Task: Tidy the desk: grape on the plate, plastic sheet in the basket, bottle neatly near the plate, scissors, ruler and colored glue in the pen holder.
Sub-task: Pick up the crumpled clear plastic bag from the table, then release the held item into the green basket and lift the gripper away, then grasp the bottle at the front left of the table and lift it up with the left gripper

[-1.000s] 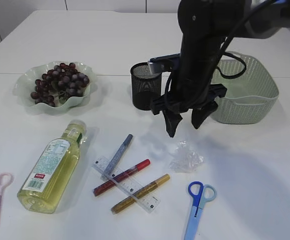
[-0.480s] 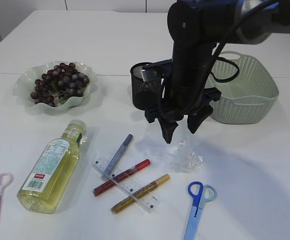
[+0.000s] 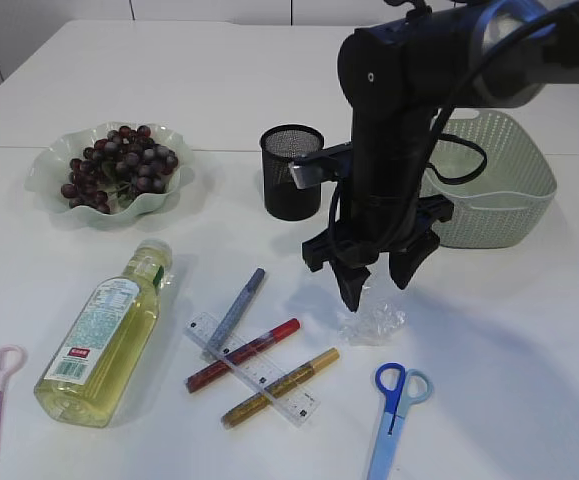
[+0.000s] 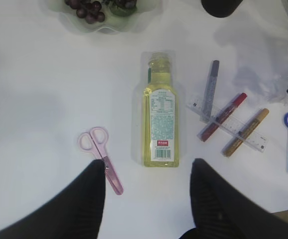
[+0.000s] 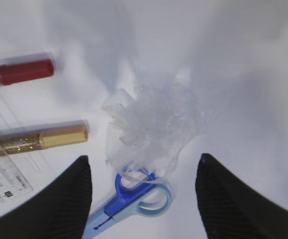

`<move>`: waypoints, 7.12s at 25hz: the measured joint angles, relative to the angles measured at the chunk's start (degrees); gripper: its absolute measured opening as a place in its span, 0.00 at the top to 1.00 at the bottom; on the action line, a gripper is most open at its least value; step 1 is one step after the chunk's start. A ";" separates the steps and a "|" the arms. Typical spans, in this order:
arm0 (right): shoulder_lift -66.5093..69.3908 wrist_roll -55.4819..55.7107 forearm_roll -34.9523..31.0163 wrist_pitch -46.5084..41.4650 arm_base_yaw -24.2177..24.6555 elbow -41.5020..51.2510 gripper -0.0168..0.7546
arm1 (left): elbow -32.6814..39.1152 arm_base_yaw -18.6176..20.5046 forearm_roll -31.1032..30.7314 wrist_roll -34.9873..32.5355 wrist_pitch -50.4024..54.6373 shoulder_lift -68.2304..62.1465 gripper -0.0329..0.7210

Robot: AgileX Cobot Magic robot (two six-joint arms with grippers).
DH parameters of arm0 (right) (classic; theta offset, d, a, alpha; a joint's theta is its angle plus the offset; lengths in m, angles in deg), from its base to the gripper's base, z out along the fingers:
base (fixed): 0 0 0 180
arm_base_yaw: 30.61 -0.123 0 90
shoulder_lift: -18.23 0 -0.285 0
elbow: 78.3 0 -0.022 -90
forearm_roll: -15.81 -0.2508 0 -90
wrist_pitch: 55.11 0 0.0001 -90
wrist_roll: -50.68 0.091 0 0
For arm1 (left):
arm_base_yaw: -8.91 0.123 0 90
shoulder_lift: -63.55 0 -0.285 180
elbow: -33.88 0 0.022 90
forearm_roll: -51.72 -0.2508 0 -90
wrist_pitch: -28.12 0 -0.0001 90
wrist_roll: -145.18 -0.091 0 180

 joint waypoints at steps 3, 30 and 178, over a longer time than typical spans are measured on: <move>0.00 0.00 0.21 0.00 0.00 0.54 0.32 | 0.00 0.00 -0.12 0.00 0.11 -0.35 0.42; 2.39 0.34 1.45 2.80 0.00 0.51 0.32 | 0.00 0.00 -0.34 0.00 0.11 -1.06 0.42; -42.70 -3.39 -14.83 -1.80 26.89 13.09 0.29 | -10.56 -13.75 -3.93 4.91 -9.22 -61.62 0.19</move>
